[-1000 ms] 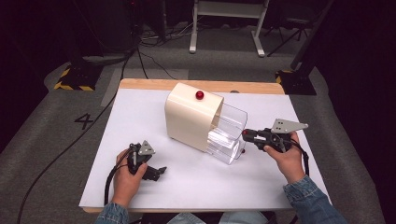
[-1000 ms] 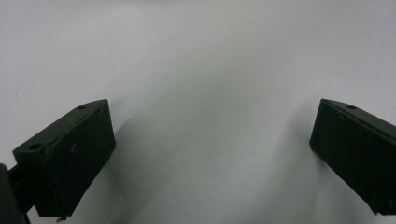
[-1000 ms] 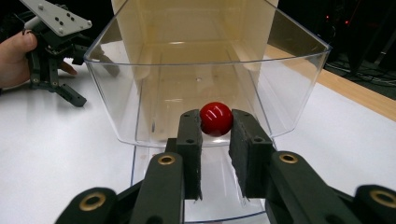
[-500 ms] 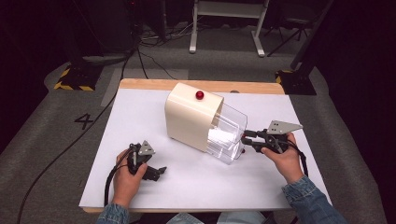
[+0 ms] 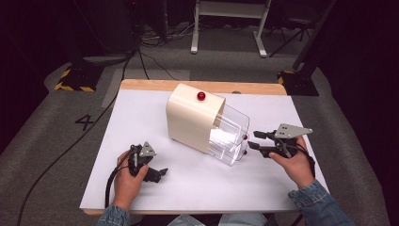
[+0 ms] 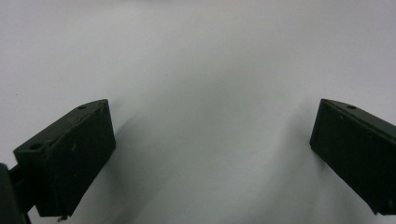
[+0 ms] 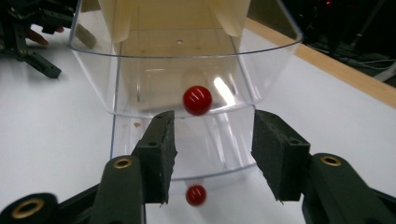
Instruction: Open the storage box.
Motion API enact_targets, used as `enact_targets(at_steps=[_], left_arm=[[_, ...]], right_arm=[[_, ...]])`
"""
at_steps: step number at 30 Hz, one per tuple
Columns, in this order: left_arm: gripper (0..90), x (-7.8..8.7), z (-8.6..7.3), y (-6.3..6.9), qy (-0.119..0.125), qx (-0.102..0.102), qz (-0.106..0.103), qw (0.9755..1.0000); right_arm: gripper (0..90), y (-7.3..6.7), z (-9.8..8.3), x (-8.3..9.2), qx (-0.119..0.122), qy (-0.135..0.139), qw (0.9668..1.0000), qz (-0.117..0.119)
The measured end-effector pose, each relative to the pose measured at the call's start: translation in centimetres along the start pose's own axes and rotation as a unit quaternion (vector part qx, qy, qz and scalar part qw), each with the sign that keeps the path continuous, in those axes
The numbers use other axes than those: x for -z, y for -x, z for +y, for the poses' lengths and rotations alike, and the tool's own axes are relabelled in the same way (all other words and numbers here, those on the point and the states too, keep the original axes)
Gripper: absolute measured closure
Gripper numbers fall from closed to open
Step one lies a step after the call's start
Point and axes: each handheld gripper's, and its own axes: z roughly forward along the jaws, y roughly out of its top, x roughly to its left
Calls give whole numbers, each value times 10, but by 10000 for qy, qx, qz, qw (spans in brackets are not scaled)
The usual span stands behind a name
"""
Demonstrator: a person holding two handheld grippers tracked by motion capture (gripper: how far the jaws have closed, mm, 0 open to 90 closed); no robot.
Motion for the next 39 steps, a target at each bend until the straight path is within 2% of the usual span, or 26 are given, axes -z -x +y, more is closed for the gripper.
enact_targets(at_steps=[4, 6, 9, 11, 12, 13, 14, 15, 16, 18, 19, 22, 23, 24, 26, 28, 35, 39], left_arm=[[0, 0, 0, 0, -1, 3, 3, 10000], [0, 0, 0, 0, 0, 2, 4, 10000], [1, 0, 0, 0, -3, 4, 7, 10000], [1, 0, 0, 0, -3, 2, 8, 10000], [1, 0, 0, 0, 1, 4, 4, 10000], [1, 0, 0, 0, 0, 2, 5, 10000], [1, 0, 0, 1, 9, 4, 14, 10000], [1, 0, 0, 1, 9, 4, 14, 10000], [1, 0, 0, 0, 8, 2, 13, 10000], [1, 0, 0, 0, -1, 3, 4, 10000], [0, 0, 0, 0, -2, 1, 0, 10000], [0, 0, 0, 0, 0, 1, 1, 10000], [0, 0, 0, 0, 0, 1, 1, 10000], [1, 0, 0, 0, 1, 2, 4, 10000], [1, 0, 0, 0, 0, 1, 5, 10000], [0, 0, 0, 0, 0, 1, 2, 10000], [1, 0, 0, 0, -3, 4, 2, 10000], [0, 0, 0, 0, 0, 3, 1, 10000]], right_arm=[[447, 0, -1, 29, -2, -44, 10000, -86], [438, 0, -3, 34, -32, -28, 9999, -96], [416, 2, -12, 50, -183, -99, 9996, -199], [412, 3, -15, 53, -227, -119, 9994, -225], [407, 5, -21, 59, -354, -221, 9987, -285], [407, 5, -21, 59, -354, -221, 9987, -285], [384, 7, -28, 63, -472, -419, 9974, -362], [384, 7, -28, 63, -472, -419, 9974, -362], [372, 9, -32, 64, -556, -567, 9962, -369], [390, 11, -41, 66, -616, -938, 9927, -453], [381, 15, -50, 67, -669, -1112, 9898, -595], [370, 18, -63, 69, -863, -1222, 9873, -538], [370, 18, -63, 69, -863, -1222, 9873, -538], [363, 18, -70, 69, -892, -1374, 9854, -463], [361, 17, -74, 68, -869, -1404, 9851, -477], [355, 18, -85, 68, -867, -1528, 9831, -516], [353, 19, -108, 68, -1004, -1375, 9840, -525], [352, 22, -115, 62, -845, -1351, 9857, -541]])
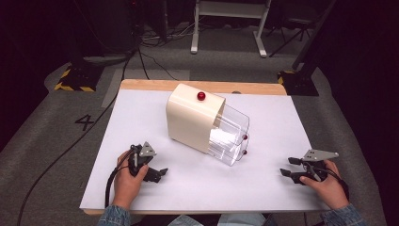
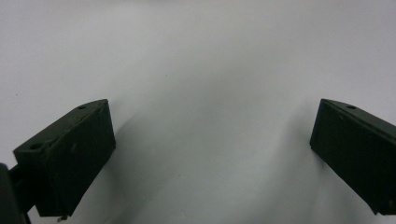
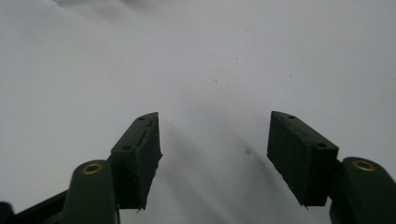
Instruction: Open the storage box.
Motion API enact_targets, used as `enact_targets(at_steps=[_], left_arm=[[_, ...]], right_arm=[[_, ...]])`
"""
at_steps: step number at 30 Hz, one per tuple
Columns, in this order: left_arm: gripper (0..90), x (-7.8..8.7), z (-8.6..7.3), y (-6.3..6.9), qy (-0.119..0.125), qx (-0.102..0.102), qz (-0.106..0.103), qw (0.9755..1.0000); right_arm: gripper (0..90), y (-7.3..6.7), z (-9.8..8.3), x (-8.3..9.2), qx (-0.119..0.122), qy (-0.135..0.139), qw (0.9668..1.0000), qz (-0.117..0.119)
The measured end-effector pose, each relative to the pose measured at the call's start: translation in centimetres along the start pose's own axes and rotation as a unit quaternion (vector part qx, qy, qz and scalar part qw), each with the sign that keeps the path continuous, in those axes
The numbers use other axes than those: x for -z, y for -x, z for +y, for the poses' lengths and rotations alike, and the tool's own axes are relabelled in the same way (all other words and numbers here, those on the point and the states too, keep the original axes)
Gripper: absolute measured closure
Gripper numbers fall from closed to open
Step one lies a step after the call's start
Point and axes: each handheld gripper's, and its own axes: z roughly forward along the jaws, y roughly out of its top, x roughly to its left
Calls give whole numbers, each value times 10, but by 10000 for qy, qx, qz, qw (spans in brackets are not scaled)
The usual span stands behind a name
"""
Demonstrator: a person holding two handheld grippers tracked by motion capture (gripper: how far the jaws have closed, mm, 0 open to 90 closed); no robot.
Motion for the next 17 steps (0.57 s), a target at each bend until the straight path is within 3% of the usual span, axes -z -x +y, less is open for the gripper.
enact_targets(at_steps=[3, 6, 9, 11, 17], left_arm=[[0, 0, 0, 0, 0, 1, 1, 10000], [0, 0, 0, 0, -1, -1, -1, 10000], [0, 0, 0, 0, -3, 0, -5, 10000], [0, 0, 0, 0, -2, 4, -4, 10000], [0, 0, 0, 0, -10, 11, -9, 10000]], right_arm=[[293, 1, -1, -10, 161, 95, 9998, -77], [263, 3, -3, -13, 47, 137, 9999, -59], [240, 2, -3, -13, 89, 140, 9998, -95], [105, 3, -2, -15, -103, 18, 9993, -366], [103, 5, -2, -16, -165, -8, 9993, -339]])
